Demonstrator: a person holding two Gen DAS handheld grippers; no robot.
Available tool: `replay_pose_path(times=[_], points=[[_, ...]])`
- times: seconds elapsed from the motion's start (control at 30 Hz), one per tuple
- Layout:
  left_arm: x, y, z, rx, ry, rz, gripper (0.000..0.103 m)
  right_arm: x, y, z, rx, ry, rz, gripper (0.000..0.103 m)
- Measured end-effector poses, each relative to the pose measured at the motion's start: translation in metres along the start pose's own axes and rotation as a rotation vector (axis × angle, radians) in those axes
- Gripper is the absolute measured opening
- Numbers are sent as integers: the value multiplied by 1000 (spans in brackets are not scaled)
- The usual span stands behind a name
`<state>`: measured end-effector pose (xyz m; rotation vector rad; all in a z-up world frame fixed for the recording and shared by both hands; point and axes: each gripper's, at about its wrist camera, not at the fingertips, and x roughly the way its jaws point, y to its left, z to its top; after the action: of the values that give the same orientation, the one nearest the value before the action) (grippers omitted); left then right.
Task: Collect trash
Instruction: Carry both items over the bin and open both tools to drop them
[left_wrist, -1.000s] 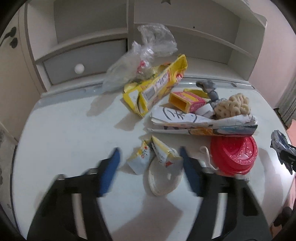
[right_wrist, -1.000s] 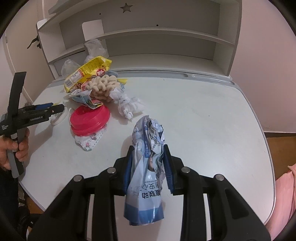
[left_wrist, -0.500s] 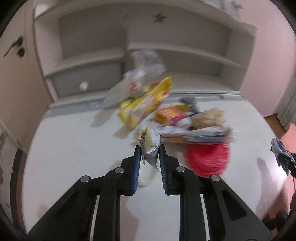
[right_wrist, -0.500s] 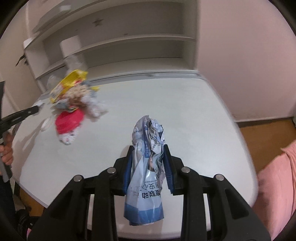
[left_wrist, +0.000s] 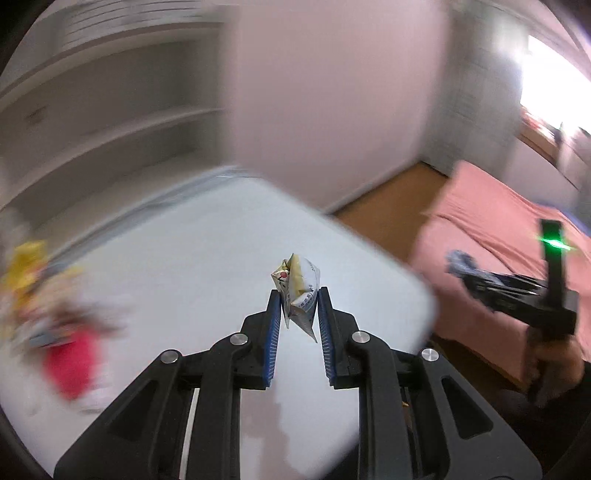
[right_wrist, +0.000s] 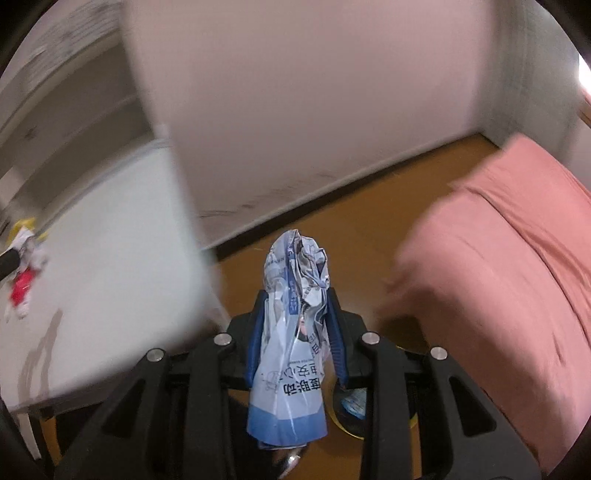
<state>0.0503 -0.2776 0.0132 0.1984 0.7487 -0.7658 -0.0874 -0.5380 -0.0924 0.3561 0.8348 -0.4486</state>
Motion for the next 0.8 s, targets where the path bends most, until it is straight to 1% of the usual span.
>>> replay_pose_path(times=[0.07,0.13,0.17,0.2,0.23,0.33,0.4,0.43,0.6,0.73,0.8], points=[[22,-47,2,62,17,-78,19,4,-36,-11,61,20,-40,31],[46,-93,0,105,54,-168,19,9,-69,-23,118,42,-76,31],[54,-108,-2,121,67,-196,19,11,-87,-30,148,55,-94,31],[67,-132,-6,147,85,-233,19,15,-105,-37,178,70,-109,31],[75,-146,-9,162,96,-252,19,18,-120,-43,203,84,-123,31],[116,-192,-25,201,154,-316,20,32,-152,-60,258,128,-145,31],[141,-209,-33,217,187,-334,20,44,-165,-68,284,158,-152,31],[161,-221,-42,228,215,-338,20,49,-169,-70,294,173,-151,31],[230,-254,-76,239,330,-354,20,91,-187,-92,355,279,-111,31],[273,-260,-95,195,403,-352,20,120,-199,-110,393,356,-111,31],[282,-266,-108,208,418,-319,20,132,-204,-119,414,395,-109,31]])
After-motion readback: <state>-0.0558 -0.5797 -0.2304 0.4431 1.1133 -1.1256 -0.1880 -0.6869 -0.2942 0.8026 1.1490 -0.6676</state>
